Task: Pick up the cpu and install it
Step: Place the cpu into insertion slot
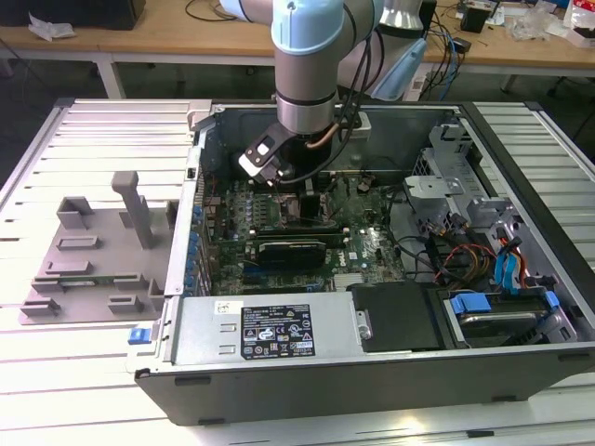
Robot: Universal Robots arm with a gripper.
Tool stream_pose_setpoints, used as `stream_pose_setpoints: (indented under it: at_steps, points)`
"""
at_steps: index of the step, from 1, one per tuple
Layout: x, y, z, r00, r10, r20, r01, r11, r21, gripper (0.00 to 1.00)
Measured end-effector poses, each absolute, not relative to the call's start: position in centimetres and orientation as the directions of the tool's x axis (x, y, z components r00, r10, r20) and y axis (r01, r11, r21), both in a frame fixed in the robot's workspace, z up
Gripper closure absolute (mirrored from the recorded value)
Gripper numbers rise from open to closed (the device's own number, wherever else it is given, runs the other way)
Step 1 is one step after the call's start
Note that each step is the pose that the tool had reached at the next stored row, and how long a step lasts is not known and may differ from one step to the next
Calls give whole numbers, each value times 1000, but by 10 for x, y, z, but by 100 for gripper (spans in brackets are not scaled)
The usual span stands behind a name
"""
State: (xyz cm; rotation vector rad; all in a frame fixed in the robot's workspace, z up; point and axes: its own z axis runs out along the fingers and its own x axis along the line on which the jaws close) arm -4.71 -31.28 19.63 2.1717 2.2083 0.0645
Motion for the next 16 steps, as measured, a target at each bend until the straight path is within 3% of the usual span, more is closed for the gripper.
stream_pose_setpoints:
  at_steps: [16]
  points:
    - [-47,-312,197,-17,1000,1,998,17,60,32]
